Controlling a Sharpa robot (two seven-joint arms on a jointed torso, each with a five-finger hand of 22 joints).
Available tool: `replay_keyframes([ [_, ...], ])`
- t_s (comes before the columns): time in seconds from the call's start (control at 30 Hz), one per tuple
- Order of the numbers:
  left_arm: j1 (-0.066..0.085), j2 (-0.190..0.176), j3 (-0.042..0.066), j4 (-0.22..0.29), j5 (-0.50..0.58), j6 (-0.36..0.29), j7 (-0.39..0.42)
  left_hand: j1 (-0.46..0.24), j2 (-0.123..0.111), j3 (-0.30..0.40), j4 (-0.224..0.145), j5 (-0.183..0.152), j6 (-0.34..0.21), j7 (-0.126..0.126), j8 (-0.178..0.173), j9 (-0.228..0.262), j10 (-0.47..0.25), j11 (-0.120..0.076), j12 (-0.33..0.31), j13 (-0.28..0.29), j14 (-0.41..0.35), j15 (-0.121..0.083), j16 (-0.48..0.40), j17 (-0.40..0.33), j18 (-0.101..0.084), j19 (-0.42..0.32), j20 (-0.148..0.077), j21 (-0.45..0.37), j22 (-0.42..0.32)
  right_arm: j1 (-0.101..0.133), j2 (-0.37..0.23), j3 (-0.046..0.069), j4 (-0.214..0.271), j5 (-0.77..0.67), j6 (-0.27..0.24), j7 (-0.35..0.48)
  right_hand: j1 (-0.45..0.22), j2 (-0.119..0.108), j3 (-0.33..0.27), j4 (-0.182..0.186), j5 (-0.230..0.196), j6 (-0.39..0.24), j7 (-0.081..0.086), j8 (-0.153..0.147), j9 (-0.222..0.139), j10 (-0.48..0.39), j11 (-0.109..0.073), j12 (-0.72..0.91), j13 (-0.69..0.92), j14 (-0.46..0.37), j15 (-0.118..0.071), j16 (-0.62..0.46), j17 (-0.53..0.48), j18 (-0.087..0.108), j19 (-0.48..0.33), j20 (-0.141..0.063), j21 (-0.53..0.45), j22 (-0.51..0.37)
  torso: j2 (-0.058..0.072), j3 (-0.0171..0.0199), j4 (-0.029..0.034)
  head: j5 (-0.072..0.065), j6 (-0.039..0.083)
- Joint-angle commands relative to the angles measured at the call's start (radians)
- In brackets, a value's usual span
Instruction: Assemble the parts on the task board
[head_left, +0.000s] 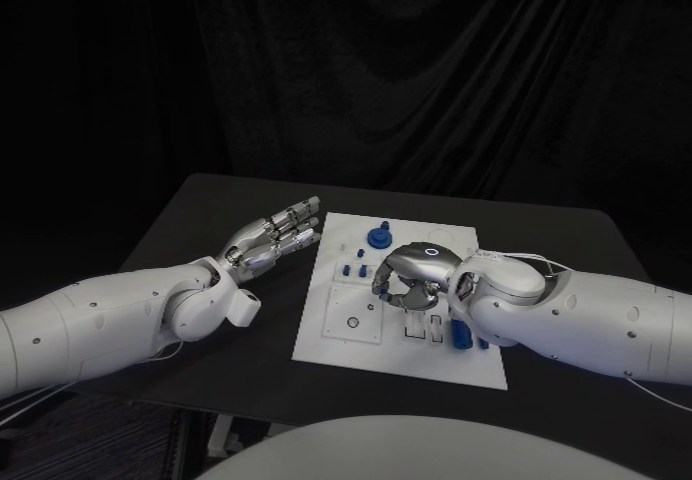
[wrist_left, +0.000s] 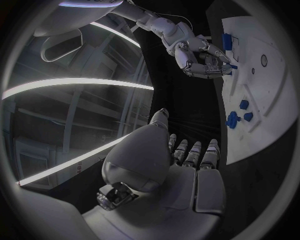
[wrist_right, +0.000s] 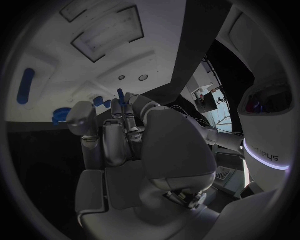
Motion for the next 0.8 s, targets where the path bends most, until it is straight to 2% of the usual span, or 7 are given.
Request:
replay_keyframes([
  [0.03,-0.004,0.002,0.001,0.0,0.007,0.015,0.042,-0.011,0.002,0.001,-0.008,0.003,0.0,0.006,0.0,0.002,0.001,0.008,0.005,0.001,-0.005,0.002,0.005,0.0,0.005,-0.015,-0.001,-0.009,-0.007,-0.013,0.015,0.001,-0.016,-0.028,0.012,-0.006,0.004,0.0,-0.004,-0.004,-0.002,-0.006,-0.003,-0.006,0.002,0.025,-0.021,0.006,0.001,0.003,-0.002,0.003,0.001,-0.006,0.001,-0.005,0.005,0.118,-0.001,-0.0008,0.0009,0.005,0.0],
  [0.23,-0.008,0.004,0.001,0.0,0.007,0.015,0.043,-0.011,0.003,0.003,-0.012,0.004,0.003,0.008,0.0,0.002,0.002,0.009,0.006,0.001,-0.005,0.002,0.005,0.0,0.01,0.004,0.0,0.004,0.003,-0.029,0.038,0.001,-0.042,-0.041,0.006,-0.004,0.006,0.0,-0.003,-0.005,-0.002,-0.006,-0.003,-0.007,0.002,0.025,-0.021,0.005,0.002,0.003,-0.002,0.003,0.0,-0.006,0.001,-0.005,0.005,0.118,-0.001,-0.0001,0.0021,0.009,0.0],
  [0.33,-0.009,0.003,0.001,0.002,0.007,0.015,0.042,-0.011,0.003,0.004,-0.013,0.004,0.003,0.008,0.0,0.002,0.002,0.009,0.006,0.001,-0.005,0.002,0.005,0.0,0.005,-0.015,-0.002,-0.008,-0.007,-0.033,0.045,0.001,-0.05,-0.066,0.001,-0.005,0.006,0.0,-0.003,-0.005,-0.002,-0.006,-0.003,-0.007,0.003,0.024,-0.021,0.005,0.002,0.003,-0.002,0.003,0.0,-0.006,0.001,-0.005,0.006,0.118,0.0,0.0008,0.0017,0.011,0.0],
  [0.47,-0.01,0.002,0.001,0.002,0.007,0.016,0.042,-0.012,0.004,0.005,-0.014,0.005,0.004,0.009,0.001,0.002,0.002,0.009,0.006,0.001,-0.004,0.003,0.005,0.0,0.006,-0.015,-0.001,-0.008,-0.007,-0.036,0.051,0.001,-0.056,-0.083,-0.007,-0.004,0.006,0.0,-0.003,-0.005,-0.002,-0.006,-0.003,-0.007,0.003,0.024,-0.021,0.005,0.002,0.003,-0.002,0.002,-0.001,-0.006,0.001,-0.005,0.006,0.118,0.0,-0.0001,0.0038,0.007,0.0],
  [0.5,-0.01,0.002,0.001,0.002,0.007,0.016,0.042,-0.013,0.005,0.006,-0.015,0.005,0.003,0.009,0.0,0.002,0.001,0.01,0.006,0.001,-0.004,0.004,0.005,0.0,0.012,0.008,0.0,0.007,0.004,-0.037,0.052,0.001,-0.057,-0.085,-0.008,-0.004,0.006,0.0,-0.003,-0.005,-0.002,-0.006,-0.003,-0.007,0.003,0.024,-0.021,0.005,0.002,0.002,-0.002,0.002,-0.002,-0.006,0.001,-0.005,0.006,0.118,-0.001,-0.0005,0.0049,0.006,0.0],
  [0.57,-0.011,0.002,0.001,0.002,0.007,0.015,0.042,-0.013,0.005,0.006,-0.016,0.005,0.003,0.009,0.0,0.002,0.001,0.01,0.006,0.001,-0.004,0.004,0.005,0.0,0.008,-0.007,0.0,-0.003,-0.003,-0.038,0.055,0.001,-0.059,-0.088,-0.01,-0.004,0.006,0.0,-0.003,-0.005,-0.002,-0.006,-0.003,-0.007,0.003,0.024,-0.021,0.005,0.002,0.002,-0.002,0.002,-0.002,-0.006,0.001,-0.005,0.006,0.118,-0.001,-0.0004,0.0052,0.007,0.0],
  [0.8,-0.011,0.006,0.001,-0.001,0.007,0.017,0.041,-0.016,0.005,0.007,-0.019,0.004,0.004,0.009,0.001,0.002,0.001,0.009,0.006,0.001,-0.004,0.003,0.005,0.0,0.007,-0.012,-0.001,-0.006,-0.005,-0.04,0.06,0.001,-0.061,-0.092,-0.012,-0.006,0.006,0.0,-0.003,-0.005,-0.002,-0.006,-0.003,-0.007,0.003,0.024,-0.021,0.005,0.002,0.003,-0.002,0.002,-0.001,-0.007,0.002,-0.005,0.008,0.119,0.0,0.0006,0.0012,0.015,0.0],
])
